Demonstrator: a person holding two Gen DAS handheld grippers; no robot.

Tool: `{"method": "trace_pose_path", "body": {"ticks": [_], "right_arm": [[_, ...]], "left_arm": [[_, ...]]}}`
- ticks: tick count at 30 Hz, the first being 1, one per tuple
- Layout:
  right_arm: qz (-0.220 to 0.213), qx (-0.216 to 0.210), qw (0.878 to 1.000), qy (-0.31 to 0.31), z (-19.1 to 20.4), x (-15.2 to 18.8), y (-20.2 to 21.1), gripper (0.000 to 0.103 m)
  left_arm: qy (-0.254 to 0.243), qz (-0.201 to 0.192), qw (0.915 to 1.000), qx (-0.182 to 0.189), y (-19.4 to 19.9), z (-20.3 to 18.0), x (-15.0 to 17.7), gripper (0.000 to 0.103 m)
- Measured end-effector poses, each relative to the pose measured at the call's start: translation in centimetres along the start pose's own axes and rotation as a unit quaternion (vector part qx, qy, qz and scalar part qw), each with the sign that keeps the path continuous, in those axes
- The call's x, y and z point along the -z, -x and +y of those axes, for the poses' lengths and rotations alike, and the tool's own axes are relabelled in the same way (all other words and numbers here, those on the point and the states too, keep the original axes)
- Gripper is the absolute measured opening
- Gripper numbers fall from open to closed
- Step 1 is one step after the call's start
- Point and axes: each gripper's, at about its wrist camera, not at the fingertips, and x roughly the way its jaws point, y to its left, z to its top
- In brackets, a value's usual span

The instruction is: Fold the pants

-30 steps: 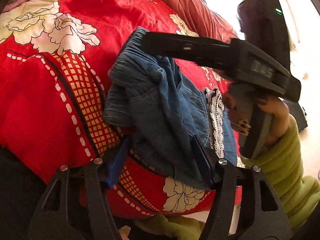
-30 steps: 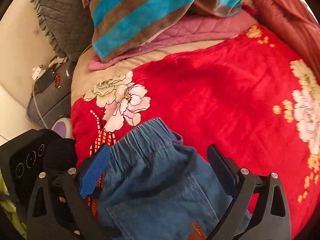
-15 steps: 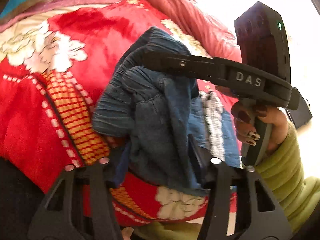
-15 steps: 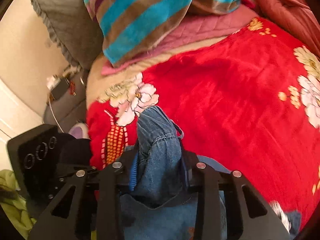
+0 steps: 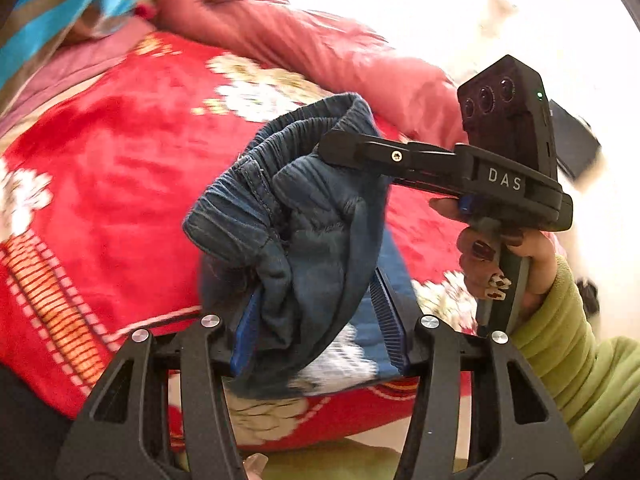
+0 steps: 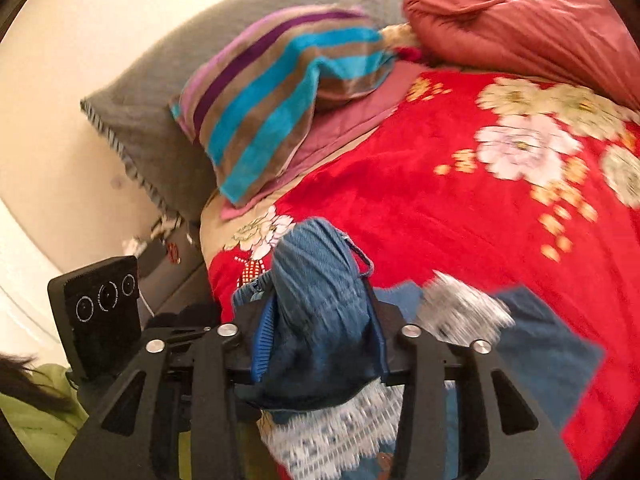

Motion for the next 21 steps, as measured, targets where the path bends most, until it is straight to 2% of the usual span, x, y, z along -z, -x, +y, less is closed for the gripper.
{"method": "trace_pose_path", "body": {"ticks": [1, 3, 6, 9, 12, 16, 18, 19, 20, 21], "right_arm": [[-0.017, 0.005, 1.000, -0.018, -0.8, 0.8, 1.2, 0.062], [-0.040, 0.025, 0.997, -0.058, -2.6, 2.3, 3.0, 0.086], [-0.048, 0.061, 0.991, -0.110, -4.9, 5.6, 5.0, 0.086], [-0.041, 0.084, 0.987, -0.129, -5.3, 8.4, 5.8, 0.086], [-0.041, 0.082, 0.984, -0.150, -5.5, 9.4, 5.7, 0.094], [-0.033, 0.080, 0.981, -0.173, -6.0, 8.7, 4.2, 0.096], [-0.021, 0.077, 0.980, -0.181, -6.3, 8.3, 3.1, 0.096], [-0.015, 0.085, 0.980, -0.180, -6.3, 8.1, 2.4, 0.092], [-0.012, 0.088, 0.980, -0.176, -6.2, 8.0, 2.1, 0.077], [-0.007, 0.094, 0.982, -0.166, -5.9, 7.9, 1.8, 0.047]], "left_arm": [[-0.015, 0.004, 0.9999, 0.004, -0.6, -0.8, 0.0, 0.052], [-0.040, 0.013, 0.9990, 0.011, -1.7, -2.1, 0.3, 0.053], [-0.066, 0.035, 0.9969, 0.022, -2.8, -3.7, 1.5, 0.054], [-0.088, 0.028, 0.9957, 0.002, -2.2, -4.1, 2.3, 0.056], [-0.107, 0.014, 0.9935, -0.037, -2.2, -3.9, 2.5, 0.057], [-0.105, 0.039, 0.9930, -0.037, -3.4, -3.4, 2.9, 0.057], [-0.112, 0.048, 0.9918, -0.039, -3.8, -3.6, 3.3, 0.058], [-0.118, 0.052, 0.9908, -0.041, -4.0, -3.8, 3.5, 0.059], [-0.125, 0.055, 0.9898, -0.042, -4.2, -4.0, 3.6, 0.062], [-0.130, 0.058, 0.9890, -0.042, -4.4, -4.2, 3.7, 0.063]]}}
